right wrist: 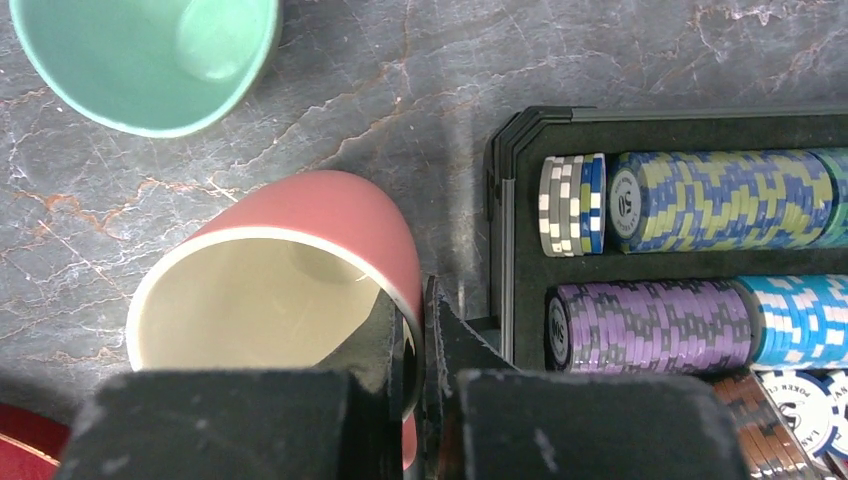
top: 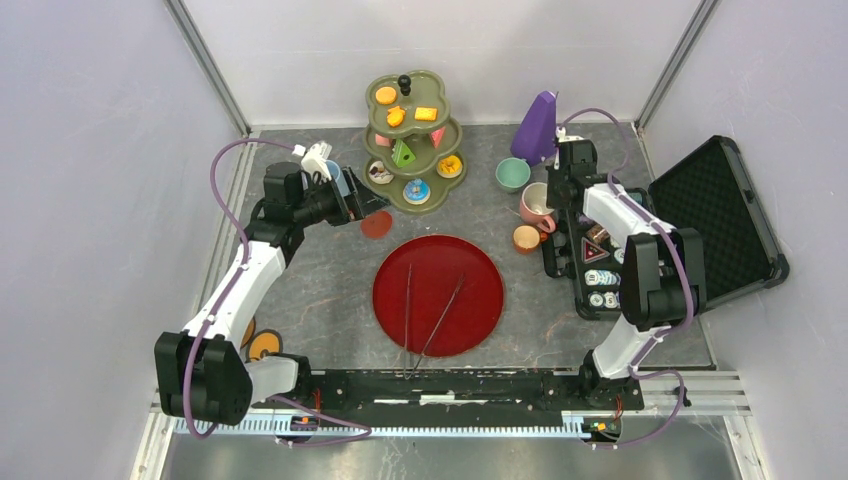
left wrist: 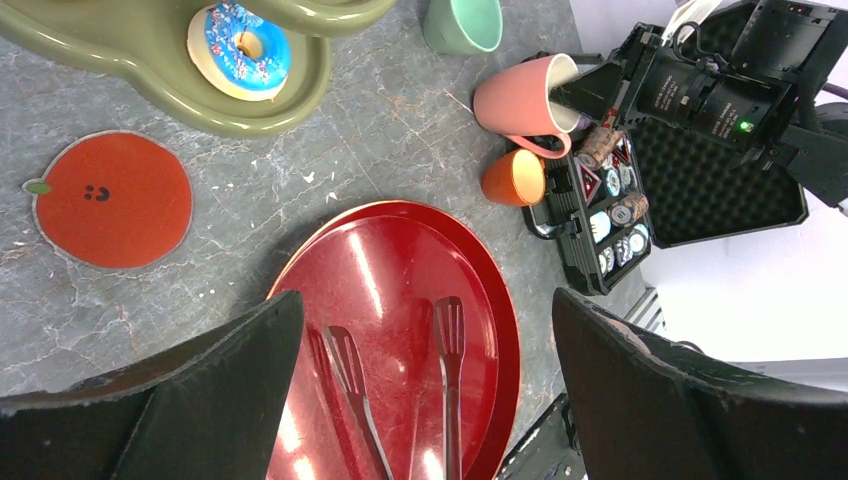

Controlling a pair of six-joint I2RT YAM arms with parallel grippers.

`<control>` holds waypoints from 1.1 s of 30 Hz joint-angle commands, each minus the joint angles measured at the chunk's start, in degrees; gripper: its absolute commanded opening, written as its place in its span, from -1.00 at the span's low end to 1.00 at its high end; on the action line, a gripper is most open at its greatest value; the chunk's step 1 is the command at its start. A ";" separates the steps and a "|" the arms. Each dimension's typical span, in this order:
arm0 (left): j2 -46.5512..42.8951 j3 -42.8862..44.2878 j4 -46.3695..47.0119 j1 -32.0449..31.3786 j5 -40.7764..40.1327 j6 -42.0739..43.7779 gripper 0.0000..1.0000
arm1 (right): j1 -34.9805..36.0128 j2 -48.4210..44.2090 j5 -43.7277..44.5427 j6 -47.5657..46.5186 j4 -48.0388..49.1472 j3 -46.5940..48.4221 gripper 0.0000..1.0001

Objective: Serve the afternoon tea

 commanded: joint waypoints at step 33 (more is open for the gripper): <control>11.83 13.20 -2.81 -55.19 -68.51 27.31 0.98 | 18.58 -27.82 -16.05 68.58 37.97 -31.18 -1.00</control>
